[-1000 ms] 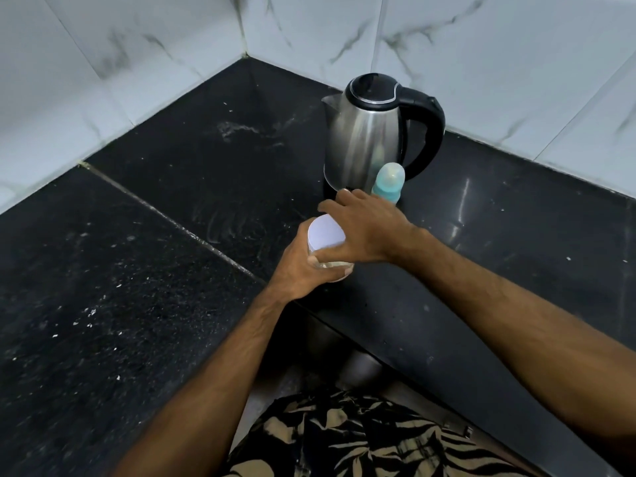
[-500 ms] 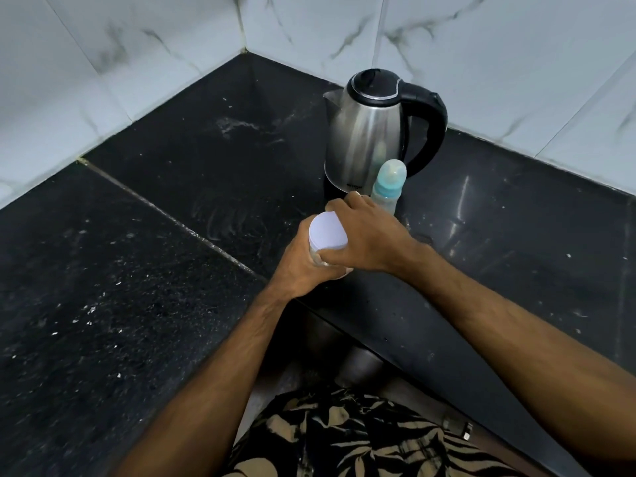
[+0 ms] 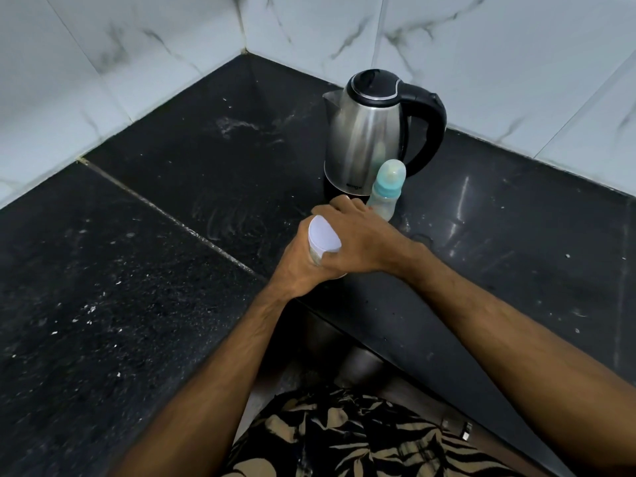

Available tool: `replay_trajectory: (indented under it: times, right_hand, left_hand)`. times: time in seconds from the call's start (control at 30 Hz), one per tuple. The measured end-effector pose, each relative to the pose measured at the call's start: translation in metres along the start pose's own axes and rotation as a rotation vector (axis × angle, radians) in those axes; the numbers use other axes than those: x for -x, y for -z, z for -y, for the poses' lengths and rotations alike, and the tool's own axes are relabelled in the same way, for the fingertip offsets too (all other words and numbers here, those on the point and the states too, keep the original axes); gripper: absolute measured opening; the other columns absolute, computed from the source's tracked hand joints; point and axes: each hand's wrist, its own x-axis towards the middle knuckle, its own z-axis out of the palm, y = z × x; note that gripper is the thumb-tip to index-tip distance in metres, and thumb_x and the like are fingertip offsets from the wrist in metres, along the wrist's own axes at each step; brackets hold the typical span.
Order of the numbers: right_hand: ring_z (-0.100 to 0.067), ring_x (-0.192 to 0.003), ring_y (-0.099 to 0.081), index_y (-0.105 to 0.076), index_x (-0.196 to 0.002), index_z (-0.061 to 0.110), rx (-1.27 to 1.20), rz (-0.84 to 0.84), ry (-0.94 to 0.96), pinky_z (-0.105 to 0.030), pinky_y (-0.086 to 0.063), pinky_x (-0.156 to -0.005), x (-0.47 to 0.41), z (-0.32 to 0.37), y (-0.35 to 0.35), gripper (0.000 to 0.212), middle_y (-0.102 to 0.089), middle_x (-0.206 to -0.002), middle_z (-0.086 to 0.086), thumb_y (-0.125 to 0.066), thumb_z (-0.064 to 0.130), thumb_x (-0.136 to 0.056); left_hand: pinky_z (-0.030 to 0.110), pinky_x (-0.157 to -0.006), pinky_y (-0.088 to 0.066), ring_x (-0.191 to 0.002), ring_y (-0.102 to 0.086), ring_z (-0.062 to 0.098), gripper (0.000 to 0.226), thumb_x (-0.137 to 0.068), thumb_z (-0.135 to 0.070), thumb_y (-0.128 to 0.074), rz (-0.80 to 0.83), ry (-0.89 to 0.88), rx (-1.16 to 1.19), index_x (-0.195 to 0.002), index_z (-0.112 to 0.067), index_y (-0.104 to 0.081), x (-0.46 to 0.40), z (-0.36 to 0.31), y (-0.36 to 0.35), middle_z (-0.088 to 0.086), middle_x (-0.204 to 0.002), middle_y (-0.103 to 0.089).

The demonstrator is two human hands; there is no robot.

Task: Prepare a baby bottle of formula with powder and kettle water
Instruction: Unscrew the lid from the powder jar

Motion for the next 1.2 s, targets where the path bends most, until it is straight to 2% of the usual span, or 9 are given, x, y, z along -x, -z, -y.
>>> replay_trajectory:
  times: [0.13, 0.27, 0.37, 0.47, 0.6, 0.7, 0.8, 1.0, 1.2]
  right_hand:
    - [-0.026, -0.126, -0.044, -0.032, -0.148, 0.022, -0.048, -0.04, -0.047, -0.046, -0.044, -0.102, 0.002, -0.002, 0.0, 0.096, -0.04, -0.141, -0.006, -0.067, 0.068, -0.072]
    - [-0.026, -0.11, -0.051, -0.049, -0.129, 0.015, 0.062, -0.148, -0.104, -0.041, -0.048, -0.09, 0.002, 0.003, -0.005, 0.076, -0.051, -0.12, -0.007, -0.068, 0.063, -0.073]
    - [-0.028, -0.122, -0.045, -0.041, -0.142, 0.019, -0.012, -0.055, -0.034, -0.043, -0.043, -0.1, 0.002, 0.004, -0.004, 0.078, -0.043, -0.135, -0.007, -0.069, 0.052, -0.077]
    - [-0.029, -0.138, -0.03, -0.026, -0.152, 0.028, -0.121, 0.023, -0.024, -0.049, -0.032, -0.112, 0.003, 0.003, -0.002, 0.087, -0.023, -0.155, -0.006, -0.067, 0.049, -0.079]
    - [-0.027, -0.118, -0.047, -0.043, -0.14, 0.018, -0.035, -0.177, -0.113, -0.046, -0.045, -0.099, 0.003, 0.001, -0.009, 0.084, -0.046, -0.131, -0.009, -0.066, 0.067, -0.075]
    - [-0.026, -0.11, -0.049, -0.05, -0.131, 0.016, -0.008, -0.204, -0.08, -0.047, -0.046, -0.094, 0.002, 0.002, -0.009, 0.071, -0.051, -0.12, -0.007, -0.067, 0.057, -0.075]
    - [-0.026, -0.122, -0.043, -0.04, -0.143, 0.021, -0.107, -0.092, 0.001, -0.045, -0.041, -0.101, 0.001, 0.003, -0.007, 0.079, -0.044, -0.134, -0.005, -0.069, 0.045, -0.074]
    - [-0.025, -0.118, -0.045, -0.039, -0.143, 0.019, -0.037, -0.187, -0.082, -0.045, -0.044, -0.1, 0.003, -0.001, -0.01, 0.089, -0.046, -0.131, -0.007, -0.068, 0.066, -0.073]
    - [-0.027, -0.127, -0.039, -0.031, -0.149, 0.023, -0.165, -0.062, 0.015, -0.047, -0.038, -0.105, 0.001, 0.0, -0.008, 0.089, -0.038, -0.141, -0.004, -0.072, 0.042, -0.072]
  left_hand:
    - [0.005, -0.078, -0.044, -0.108, -0.053, -0.015, 0.097, -0.063, -0.023, -0.091, 0.005, -0.018, 0.003, -0.135, -0.046, -0.031, 0.004, 0.006, 0.003, -0.025, -0.12, -0.055]
    - [0.004, -0.076, -0.045, -0.106, -0.055, -0.014, 0.095, -0.062, -0.02, -0.094, -0.013, -0.039, -0.01, -0.132, -0.045, -0.034, 0.005, 0.004, 0.002, -0.022, -0.119, -0.057]
    - [0.009, -0.084, -0.047, -0.1, -0.054, -0.025, 0.086, -0.063, -0.013, -0.093, -0.016, -0.024, 0.018, -0.123, -0.05, -0.042, 0.003, 0.001, 0.001, -0.029, -0.111, -0.059]
    - [0.008, -0.085, -0.048, -0.109, -0.057, -0.016, 0.088, -0.064, -0.015, -0.092, -0.01, -0.045, 0.031, -0.13, -0.046, -0.042, 0.003, 0.003, 0.001, -0.024, -0.12, -0.06]
    - [0.012, -0.079, -0.048, -0.11, -0.057, -0.006, 0.099, -0.062, -0.024, -0.092, -0.004, -0.036, 0.001, -0.139, -0.042, -0.032, 0.007, 0.006, 0.002, -0.018, -0.123, -0.057]
    - [0.002, -0.073, -0.044, -0.1, -0.055, -0.019, 0.094, -0.065, -0.016, -0.092, -0.01, -0.027, -0.009, -0.134, -0.044, -0.035, 0.005, 0.002, 0.001, -0.022, -0.115, -0.057]
    - [-0.002, -0.072, -0.04, -0.092, -0.049, -0.032, 0.09, -0.066, -0.011, -0.091, -0.021, 0.001, 0.009, -0.125, -0.047, -0.034, 0.003, 0.003, 0.0, -0.031, -0.107, -0.052]
    - [0.013, -0.081, -0.047, -0.115, -0.057, 0.001, 0.103, -0.062, -0.023, -0.094, -0.017, -0.007, -0.016, -0.142, -0.04, -0.031, 0.005, 0.008, 0.001, -0.014, -0.13, -0.056]
    - [-0.007, -0.071, -0.034, -0.094, -0.049, -0.023, 0.089, -0.064, -0.014, -0.092, -0.019, 0.019, 0.022, -0.123, -0.046, -0.034, 0.003, 0.001, -0.001, -0.037, -0.105, -0.045]
